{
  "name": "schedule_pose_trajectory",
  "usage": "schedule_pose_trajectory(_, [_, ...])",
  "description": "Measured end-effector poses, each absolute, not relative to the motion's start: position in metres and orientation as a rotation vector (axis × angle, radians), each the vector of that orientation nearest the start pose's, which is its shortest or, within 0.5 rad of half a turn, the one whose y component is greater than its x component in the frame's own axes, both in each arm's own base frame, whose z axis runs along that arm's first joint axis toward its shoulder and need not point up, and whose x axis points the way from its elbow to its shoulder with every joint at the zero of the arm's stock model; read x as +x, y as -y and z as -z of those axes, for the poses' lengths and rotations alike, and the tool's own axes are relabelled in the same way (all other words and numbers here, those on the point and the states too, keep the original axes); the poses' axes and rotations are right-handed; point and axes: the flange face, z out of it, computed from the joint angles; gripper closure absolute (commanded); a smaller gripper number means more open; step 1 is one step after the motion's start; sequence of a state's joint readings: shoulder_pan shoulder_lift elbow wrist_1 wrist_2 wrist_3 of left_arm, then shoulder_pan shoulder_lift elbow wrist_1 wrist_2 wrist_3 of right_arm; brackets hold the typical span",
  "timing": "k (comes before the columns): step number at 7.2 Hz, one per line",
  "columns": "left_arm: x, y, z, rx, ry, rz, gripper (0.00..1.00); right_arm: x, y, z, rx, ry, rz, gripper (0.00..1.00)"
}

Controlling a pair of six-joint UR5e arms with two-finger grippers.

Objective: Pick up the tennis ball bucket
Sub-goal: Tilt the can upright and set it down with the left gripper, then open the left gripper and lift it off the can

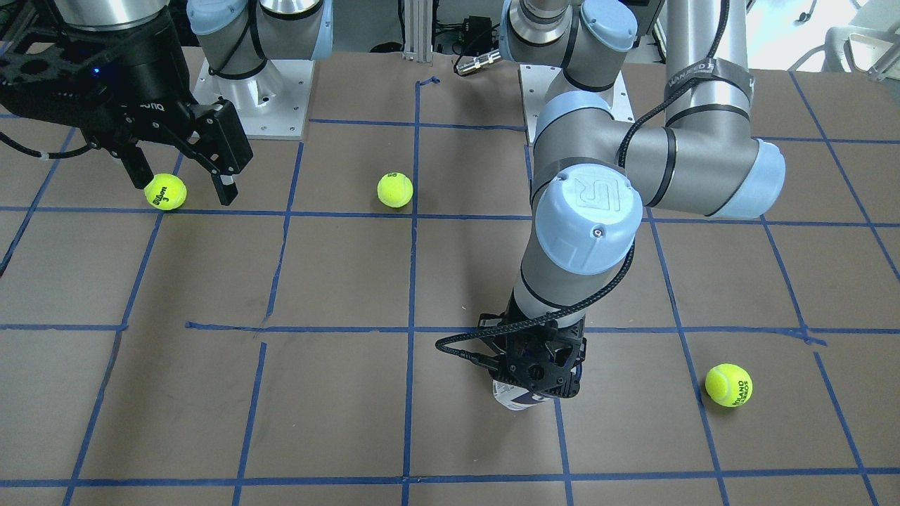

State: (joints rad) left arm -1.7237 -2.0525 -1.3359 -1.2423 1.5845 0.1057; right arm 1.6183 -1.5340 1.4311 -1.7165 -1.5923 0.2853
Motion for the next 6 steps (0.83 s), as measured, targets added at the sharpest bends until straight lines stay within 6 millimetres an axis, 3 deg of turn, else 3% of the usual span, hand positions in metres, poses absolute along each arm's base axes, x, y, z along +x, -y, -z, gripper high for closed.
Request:
schedule_pose_trajectory(1, [-0.236, 0.657, -0.352, 0.405, -3.099, 0.135, 0.31, 0.156, 0.52, -0.555, 0.372, -3.075, 0.387, 0.0])
schedule_pose_trajectory(2, [-0.237, 0.656, -0.351, 0.406, -3.099, 0.136, 0.21, 0.156, 0.52, -0.555, 0.371, -3.075, 0.387, 0.0])
schedule_pose_trajectory(3, [-0.238, 0.655, -0.349, 0.405, -3.099, 0.131, 0.0, 0.156, 0.52, -0.555, 0.371, -3.075, 0.387, 0.0])
schedule_pose_trajectory(5, [-0.238, 0.651, -0.36, 0.392, -3.103, 0.142, 0.0, 0.157, 0.52, -0.555, 0.369, -3.075, 0.387, 0.0])
schedule_pose_trajectory(6, [-0.237, 0.645, -0.377, 0.387, -3.102, 0.147, 0.0, 0.156, 0.52, -0.555, 0.37, -3.075, 0.387, 0.0])
